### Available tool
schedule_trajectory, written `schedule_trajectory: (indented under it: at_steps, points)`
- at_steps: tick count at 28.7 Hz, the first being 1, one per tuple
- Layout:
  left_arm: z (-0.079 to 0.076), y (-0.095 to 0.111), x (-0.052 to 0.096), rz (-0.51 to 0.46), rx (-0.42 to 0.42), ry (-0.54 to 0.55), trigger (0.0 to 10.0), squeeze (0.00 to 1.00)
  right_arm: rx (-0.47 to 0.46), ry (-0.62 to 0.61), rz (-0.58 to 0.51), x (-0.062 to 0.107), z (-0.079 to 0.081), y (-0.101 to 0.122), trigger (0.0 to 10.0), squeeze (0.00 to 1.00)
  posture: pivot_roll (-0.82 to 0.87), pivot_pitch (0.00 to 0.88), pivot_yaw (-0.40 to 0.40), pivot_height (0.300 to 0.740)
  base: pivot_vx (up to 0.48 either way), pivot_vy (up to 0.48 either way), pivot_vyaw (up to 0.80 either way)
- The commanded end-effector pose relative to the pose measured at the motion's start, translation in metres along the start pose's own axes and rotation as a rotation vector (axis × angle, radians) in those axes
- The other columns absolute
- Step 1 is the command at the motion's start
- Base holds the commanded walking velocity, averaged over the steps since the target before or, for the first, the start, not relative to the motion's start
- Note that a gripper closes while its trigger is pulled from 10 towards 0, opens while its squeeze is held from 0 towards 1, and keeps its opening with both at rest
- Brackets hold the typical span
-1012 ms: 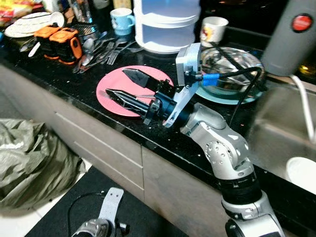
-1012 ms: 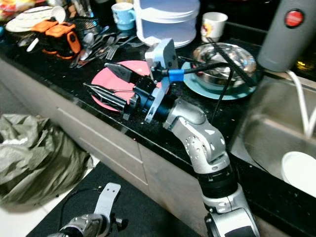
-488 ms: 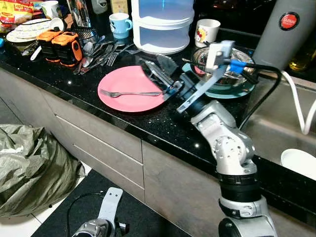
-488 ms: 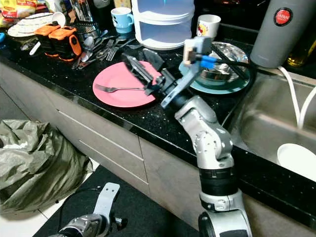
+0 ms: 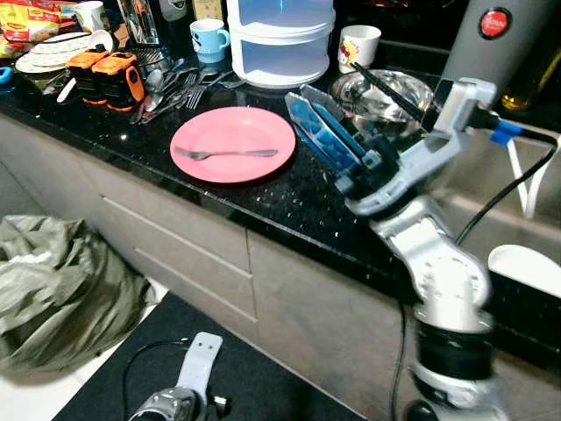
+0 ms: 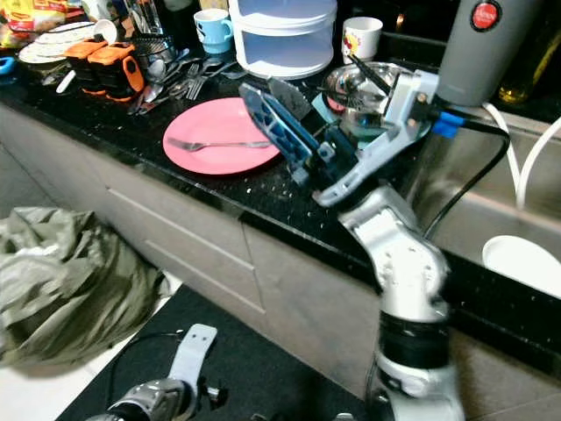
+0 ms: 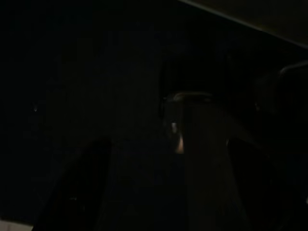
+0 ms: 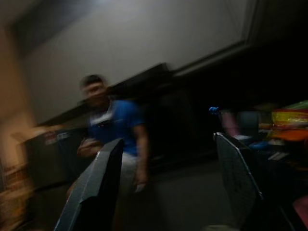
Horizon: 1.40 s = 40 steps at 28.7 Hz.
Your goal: Kitchen organization
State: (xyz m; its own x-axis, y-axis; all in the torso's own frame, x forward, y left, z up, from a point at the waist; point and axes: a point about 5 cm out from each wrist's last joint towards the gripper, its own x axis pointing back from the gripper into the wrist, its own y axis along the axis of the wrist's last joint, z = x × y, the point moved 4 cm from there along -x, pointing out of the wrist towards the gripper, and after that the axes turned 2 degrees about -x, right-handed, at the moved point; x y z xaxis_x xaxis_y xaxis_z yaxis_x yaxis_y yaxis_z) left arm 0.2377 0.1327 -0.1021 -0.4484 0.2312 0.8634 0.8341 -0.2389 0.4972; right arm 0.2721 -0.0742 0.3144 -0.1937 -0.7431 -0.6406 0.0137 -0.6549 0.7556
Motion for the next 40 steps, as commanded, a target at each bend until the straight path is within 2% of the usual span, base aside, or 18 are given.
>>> schedule_trajectory:
  at_steps: [1,4,5,7,11,12,13,16,17,18,20,21,22,23,25,27,30,40]
  points:
    - [0.000,-0.010,0.000,0.035,-0.009,0.002,10.0,0.00,-0.037,0.117,0.063,0.003,0.019,-0.007,10.0,0.00,0.00,0.089,0.018,0.740,-0.375,0.000,0.00]
    - [0.000,-0.011,0.000,0.038,-0.011,0.001,10.0,0.00,-0.070,0.133,0.131,0.018,0.021,-0.013,10.0,0.00,0.00,0.087,0.016,0.740,-0.375,0.000,0.00]
    - [0.000,-0.012,0.000,0.040,-0.012,0.002,10.0,0.00,-0.058,0.089,0.281,0.040,0.016,-0.029,10.0,0.00,-0.01,0.084,0.018,0.740,-0.379,0.000,0.00]
    - [0.000,-0.012,0.000,0.040,-0.013,0.002,10.0,0.00,-0.052,0.067,0.336,0.048,0.013,-0.035,10.0,0.00,-0.01,0.084,0.018,0.740,-0.379,0.000,0.00]
    - [0.000,-0.013,0.000,0.042,-0.016,0.003,10.0,0.00,-0.015,-0.128,0.547,0.094,-0.014,-0.055,10.0,0.00,-0.01,0.088,0.023,0.740,-0.379,0.000,0.00]
    - [0.000,-0.013,0.000,0.042,-0.017,0.003,10.0,0.00,0.006,-0.213,0.646,0.116,-0.025,-0.063,10.0,0.00,-0.02,0.088,0.022,0.740,-0.379,0.000,0.00]
    - [0.000,-0.013,0.000,0.042,-0.017,0.003,10.0,0.00,0.006,-0.213,0.646,0.116,-0.025,-0.063,10.0,0.00,-0.02,0.088,0.022,0.740,-0.379,0.000,0.00]
    - [-0.001,-0.012,0.000,0.042,-0.018,0.003,10.0,0.00,0.029,-0.472,0.897,0.185,-0.050,-0.083,10.0,0.00,-0.02,0.086,0.019,0.740,-0.376,0.000,0.00]
    - [-0.002,-0.012,0.000,0.040,-0.016,0.001,10.0,0.00,0.044,-0.667,0.997,0.226,-0.067,-0.093,10.0,0.00,-0.02,0.085,0.017,0.740,-0.375,0.000,0.00]
    - [-0.002,-0.012,0.000,0.040,-0.016,0.001,10.0,0.00,0.044,-0.667,0.997,0.226,-0.067,-0.093,10.0,0.00,-0.02,0.085,0.017,0.740,-0.375,0.000,0.00]
    - [-0.002,-0.012,-0.001,0.037,-0.011,-0.001,10.0,0.00,0.044,-0.855,1.114,0.267,-0.078,-0.106,10.0,0.00,-0.03,0.081,0.016,0.740,-0.360,0.000,0.00]
    - [-0.002,-0.012,-0.001,0.037,-0.011,-0.001,10.0,0.00,0.044,-0.855,1.114,0.267,-0.078,-0.106,10.0,0.00,-0.03,0.081,0.016,0.740,-0.349,0.000,0.00]
    - [-0.003,-0.011,-0.001,0.027,0.008,0.002,10.0,0.00,0.003,-1.005,1.244,0.307,-0.076,-0.128,10.0,0.00,-0.02,0.080,0.014,0.740,0.000,0.000,0.00]
    - [-0.003,-0.011,-0.001,0.027,0.008,0.002,10.0,0.00,0.003,-1.005,1.244,0.307,-0.076,-0.128,10.0,0.00,-0.02,0.080,0.014,0.740,0.000,0.000,0.00]
    - [-0.003,-0.011,-0.001,0.022,0.020,0.007,10.0,0.00,0.002,-1.116,1.347,0.335,-0.072,-0.145,10.0,0.00,-0.02,0.082,0.013,0.740,0.000,0.000,0.00]
    - [-0.003,-0.011,-0.001,0.022,0.020,0.007,10.0,0.00,0.002,-1.116,1.347,0.335,-0.072,-0.145,10.0,0.00,-0.02,0.082,0.013,0.740,0.000,0.000,0.00]
    - [-0.002,-0.010,-0.001,0.022,0.019,0.016,10.0,0.00,-0.054,-1.347,1.314,0.359,-0.065,-0.173,10.0,0.00,-0.03,0.082,0.015,0.740,0.000,0.000,0.00]
    - [-0.001,-0.008,-0.001,0.002,0.042,0.051,10.0,0.00,-0.152,-1.454,1.365,0.372,-0.033,-0.224,10.0,0.00,-0.01,0.088,0.007,0.740,0.000,0.000,0.00]
